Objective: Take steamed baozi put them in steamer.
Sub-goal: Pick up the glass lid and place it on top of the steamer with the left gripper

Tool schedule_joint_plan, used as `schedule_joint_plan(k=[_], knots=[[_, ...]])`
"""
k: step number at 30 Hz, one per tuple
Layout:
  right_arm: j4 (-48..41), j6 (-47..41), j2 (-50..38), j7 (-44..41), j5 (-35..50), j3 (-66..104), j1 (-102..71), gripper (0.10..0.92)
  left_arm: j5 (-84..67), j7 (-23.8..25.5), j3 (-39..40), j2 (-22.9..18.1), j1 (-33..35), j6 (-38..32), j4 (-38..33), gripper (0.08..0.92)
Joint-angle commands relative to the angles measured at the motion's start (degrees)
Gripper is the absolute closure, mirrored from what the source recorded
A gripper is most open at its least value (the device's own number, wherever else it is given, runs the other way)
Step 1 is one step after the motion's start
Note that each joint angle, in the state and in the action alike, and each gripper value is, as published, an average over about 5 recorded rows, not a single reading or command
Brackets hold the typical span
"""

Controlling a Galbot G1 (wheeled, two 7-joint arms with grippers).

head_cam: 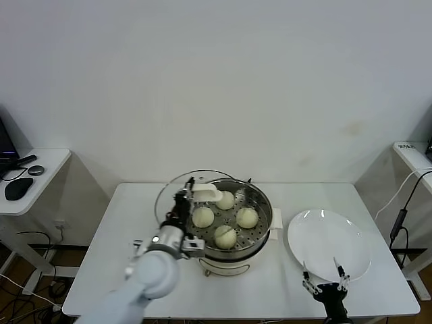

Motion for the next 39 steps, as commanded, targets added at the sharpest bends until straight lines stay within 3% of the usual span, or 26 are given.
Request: schedule_joint_plan(k=[1, 11, 39], knots=[[-0.9, 0.0, 0.1, 0.5, -1.8, -0.8, 0.3, 0.203, 12.2, 6.1, 9.1, -11.0, -4.6, 4.9, 3.9, 0.833], [-0.5, 0.1, -0.5, 0.5, -1.3, -0.9, 0.0, 0.203, 14.4, 3.9, 8.0, -13.6, -1.8, 3.5, 7.1, 0.833], [0.1, -0.3, -1.1, 0.4, 0.4, -0.8, -0.4, 0.203, 14.4, -1.0, 5.3, -13.8, 1.0, 0.7, 10.7, 0.833]])
